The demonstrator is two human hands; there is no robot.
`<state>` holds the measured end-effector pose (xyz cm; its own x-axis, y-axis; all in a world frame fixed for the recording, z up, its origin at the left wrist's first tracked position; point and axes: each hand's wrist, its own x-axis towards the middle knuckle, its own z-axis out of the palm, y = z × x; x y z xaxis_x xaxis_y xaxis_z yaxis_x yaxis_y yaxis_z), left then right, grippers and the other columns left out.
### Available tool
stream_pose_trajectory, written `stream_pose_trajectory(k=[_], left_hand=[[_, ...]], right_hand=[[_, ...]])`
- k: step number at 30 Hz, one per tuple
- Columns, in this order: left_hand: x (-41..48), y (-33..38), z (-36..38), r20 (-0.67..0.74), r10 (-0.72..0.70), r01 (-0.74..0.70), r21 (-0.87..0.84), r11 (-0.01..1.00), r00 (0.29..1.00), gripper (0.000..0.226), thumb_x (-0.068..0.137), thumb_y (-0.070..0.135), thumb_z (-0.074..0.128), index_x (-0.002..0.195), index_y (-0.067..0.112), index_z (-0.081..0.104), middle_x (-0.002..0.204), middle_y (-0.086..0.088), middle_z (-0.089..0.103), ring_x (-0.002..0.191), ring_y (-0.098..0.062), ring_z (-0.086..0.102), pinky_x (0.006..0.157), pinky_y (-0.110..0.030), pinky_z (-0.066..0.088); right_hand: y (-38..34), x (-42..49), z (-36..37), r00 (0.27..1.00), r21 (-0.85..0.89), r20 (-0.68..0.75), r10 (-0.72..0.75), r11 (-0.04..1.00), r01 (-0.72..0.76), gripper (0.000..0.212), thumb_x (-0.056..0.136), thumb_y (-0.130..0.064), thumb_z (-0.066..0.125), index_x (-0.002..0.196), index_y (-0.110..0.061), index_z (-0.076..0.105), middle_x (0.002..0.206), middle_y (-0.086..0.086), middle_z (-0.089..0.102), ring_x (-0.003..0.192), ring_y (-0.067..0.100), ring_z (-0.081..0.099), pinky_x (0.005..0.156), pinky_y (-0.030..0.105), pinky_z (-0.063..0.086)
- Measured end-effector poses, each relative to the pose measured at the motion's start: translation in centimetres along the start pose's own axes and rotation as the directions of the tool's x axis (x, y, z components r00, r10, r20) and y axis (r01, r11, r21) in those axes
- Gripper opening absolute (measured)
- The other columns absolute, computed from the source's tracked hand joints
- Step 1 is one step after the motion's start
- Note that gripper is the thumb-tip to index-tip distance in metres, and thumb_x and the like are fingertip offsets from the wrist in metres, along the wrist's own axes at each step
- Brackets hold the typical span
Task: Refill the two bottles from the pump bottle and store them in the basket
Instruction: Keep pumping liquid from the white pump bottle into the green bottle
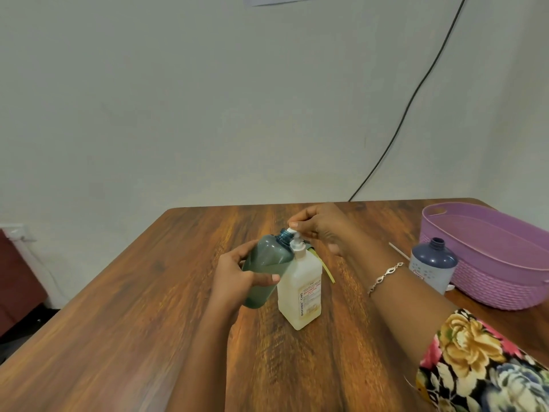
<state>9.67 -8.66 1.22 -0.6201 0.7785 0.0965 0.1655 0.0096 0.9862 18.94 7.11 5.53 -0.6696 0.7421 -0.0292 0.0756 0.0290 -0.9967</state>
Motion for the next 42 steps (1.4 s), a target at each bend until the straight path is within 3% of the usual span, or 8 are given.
stream_pose_trajectory(k=[3, 7, 18, 25, 30, 34, 40, 42], left_hand=[[-0.1, -0.2, -0.3, -0.005, 0.002, -0.002, 0.006, 1.000, 1.000, 0.068, 0.059, -0.007, 0.077, 0.120, 0.018, 0.059, 0.108, 0.004, 0.062, 0.095, -0.007, 0.055, 0.070, -0.024, 0.043], [-0.1, -0.8, -0.4, -0.018, -0.007, 0.008, 0.028, 1.000, 1.000, 0.068, 0.058, -0.005, 0.078, 0.119, 0.020, 0.059, 0.110, 0.004, 0.062, 0.099, -0.013, 0.055, 0.072, -0.027, 0.044], [-0.1, 0.0, -0.1, -0.016, 0.002, -0.002, 0.006, 1.000, 1.000, 0.069, 0.060, -0.009, 0.076, 0.122, 0.015, 0.058, 0.105, 0.006, 0.060, 0.088, 0.001, 0.052, 0.064, -0.019, 0.039], [-0.3, -0.7, 0.0, -0.016, -0.009, 0.010, 0.000, 1.000, 1.000, 0.072, 0.059, -0.008, 0.077, 0.124, 0.014, 0.056, 0.110, 0.003, 0.060, 0.090, -0.003, 0.052, 0.065, -0.020, 0.039], [-0.1, -0.1, -0.1, -0.012, 0.010, -0.010, -0.003, 1.000, 1.000, 0.073, 0.058, -0.007, 0.078, 0.125, 0.014, 0.057, 0.112, 0.002, 0.061, 0.091, 0.000, 0.052, 0.065, -0.020, 0.040], [-0.2, -0.4, -0.1, -0.011, 0.006, -0.006, 0.011, 1.000, 1.000, 0.069, 0.060, -0.007, 0.077, 0.121, 0.016, 0.058, 0.101, 0.010, 0.059, 0.087, 0.001, 0.051, 0.064, -0.020, 0.038], [-0.5, -0.8, 0.0, -0.012, -0.005, 0.005, -0.002, 1.000, 1.000, 0.071, 0.060, -0.007, 0.077, 0.124, 0.015, 0.056, 0.106, 0.007, 0.059, 0.094, -0.005, 0.052, 0.065, -0.020, 0.039], [-0.5, -0.4, -0.1, -0.005, 0.007, -0.007, -0.007, 1.000, 1.000, 0.070, 0.060, -0.007, 0.077, 0.124, 0.015, 0.057, 0.102, 0.011, 0.059, 0.090, 0.000, 0.052, 0.064, -0.018, 0.039]], right_hand=[[0.7, -0.4, 0.4, 1.000, 0.107, 0.007, 0.024, 0.994, -0.024, 0.011, 0.079, 0.006, 0.064, 0.074, -0.004, 0.064, 0.070, 0.008, 0.064, 0.060, 0.014, 0.058, 0.055, 0.017, 0.051], [1.2, -0.2, 0.7, 1.000, 0.039, 0.009, 0.006, 0.999, -0.007, 0.010, 0.080, 0.006, 0.064, 0.076, -0.003, 0.065, 0.070, 0.008, 0.063, 0.056, 0.010, 0.058, 0.049, 0.015, 0.047], [0.1, -0.2, 0.3, 1.000, -0.063, 0.021, -0.011, 0.998, 0.012, 0.013, 0.080, 0.006, 0.064, 0.073, -0.005, 0.066, 0.077, 0.011, 0.065, 0.068, 0.017, 0.061, 0.062, 0.024, 0.052], [0.4, -0.7, 0.5, 1.000, -0.091, -0.008, -0.002, 0.996, 0.001, 0.006, 0.081, 0.005, 0.063, 0.080, 0.000, 0.065, 0.077, 0.008, 0.063, 0.065, 0.013, 0.059, 0.052, 0.016, 0.050], [-0.4, -0.7, 0.3, 0.998, -0.118, 0.001, -0.061, 0.991, 0.061, 0.015, 0.079, 0.005, 0.065, 0.070, -0.007, 0.065, 0.075, 0.005, 0.064, 0.071, 0.014, 0.059, 0.070, 0.024, 0.050], [0.1, -0.7, 0.6, 0.997, -0.163, 0.023, -0.072, 0.984, 0.075, 0.012, 0.080, 0.004, 0.064, 0.074, -0.005, 0.065, 0.077, 0.005, 0.063, 0.072, 0.013, 0.059, 0.060, 0.019, 0.048], [0.1, -0.9, 0.8, 0.998, -0.177, 0.008, -0.058, 0.982, 0.058, 0.012, 0.081, 0.006, 0.062, 0.074, -0.004, 0.065, 0.078, 0.008, 0.062, 0.071, 0.014, 0.058, 0.059, 0.019, 0.050], [-0.5, -0.9, 0.6, 0.999, -0.155, 0.022, -0.045, 0.987, 0.047, 0.011, 0.081, 0.007, 0.062, 0.077, -0.002, 0.065, 0.076, 0.007, 0.062, 0.071, 0.015, 0.058, 0.061, 0.019, 0.050]])
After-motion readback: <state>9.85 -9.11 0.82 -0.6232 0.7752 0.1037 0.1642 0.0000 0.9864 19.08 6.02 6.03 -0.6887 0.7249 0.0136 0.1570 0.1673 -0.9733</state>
